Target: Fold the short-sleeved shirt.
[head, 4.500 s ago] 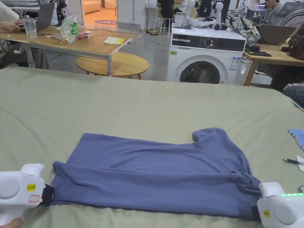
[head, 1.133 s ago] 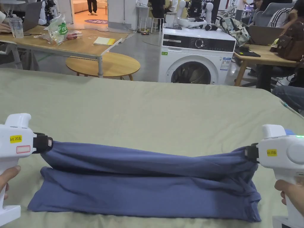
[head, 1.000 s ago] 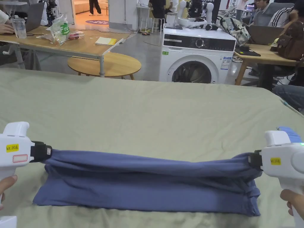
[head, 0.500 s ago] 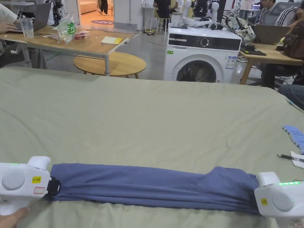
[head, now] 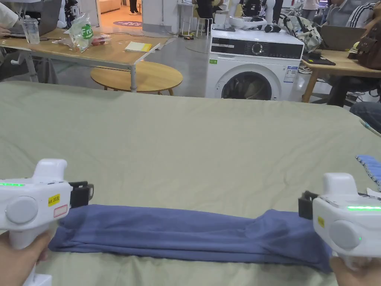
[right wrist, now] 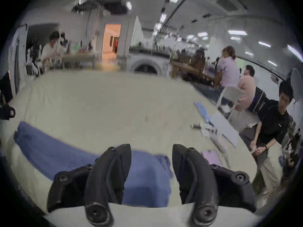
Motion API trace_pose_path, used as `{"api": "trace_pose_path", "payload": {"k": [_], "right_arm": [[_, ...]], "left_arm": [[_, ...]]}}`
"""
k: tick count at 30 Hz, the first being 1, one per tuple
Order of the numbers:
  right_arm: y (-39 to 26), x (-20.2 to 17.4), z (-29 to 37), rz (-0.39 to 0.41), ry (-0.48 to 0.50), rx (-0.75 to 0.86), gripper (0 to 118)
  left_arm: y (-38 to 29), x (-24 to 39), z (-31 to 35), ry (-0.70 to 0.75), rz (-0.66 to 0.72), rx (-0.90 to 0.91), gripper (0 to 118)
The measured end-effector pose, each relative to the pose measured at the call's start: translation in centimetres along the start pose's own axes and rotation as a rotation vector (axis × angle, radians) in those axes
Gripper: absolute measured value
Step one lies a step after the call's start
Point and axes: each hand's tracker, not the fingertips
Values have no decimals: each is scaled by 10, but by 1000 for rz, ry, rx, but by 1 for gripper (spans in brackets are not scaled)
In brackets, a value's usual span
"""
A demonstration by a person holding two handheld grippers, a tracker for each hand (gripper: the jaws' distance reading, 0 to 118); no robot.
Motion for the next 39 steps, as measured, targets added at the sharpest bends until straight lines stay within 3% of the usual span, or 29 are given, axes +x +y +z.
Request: {"api": "trace_pose_path", "payload": {"k": [5,7,9,11,14,19,26,29,33,39], "right_arm": [[6,-37,13,-85,36,215,50],[6,-52,16,-91,39,269,34],[5,-66,19,-95,41,318,8],[4,-79,21,-91,35,345,0],[4,-100,25,-64,21,391,0],[14,-134,25,-49,92,384,0],[19,-183,19,11,200,362,0],[19,-198,17,30,235,349,0],[16,-209,14,49,260,340,0],[12,-208,8,62,265,316,0]], "left_arm": [[2,30,18,53,-27,241,42],[1,38,23,64,-38,301,33],[0,44,27,74,-57,325,5],[-1,42,23,103,-70,354,0],[-2,34,27,96,-65,351,0],[-4,-10,30,80,14,257,0],[-11,-104,12,-73,232,-73,0],[-13,-144,-13,-242,339,-272,6],[-29,-177,-42,-395,458,-423,73],[-63,-180,-82,-589,679,-547,75]]}}
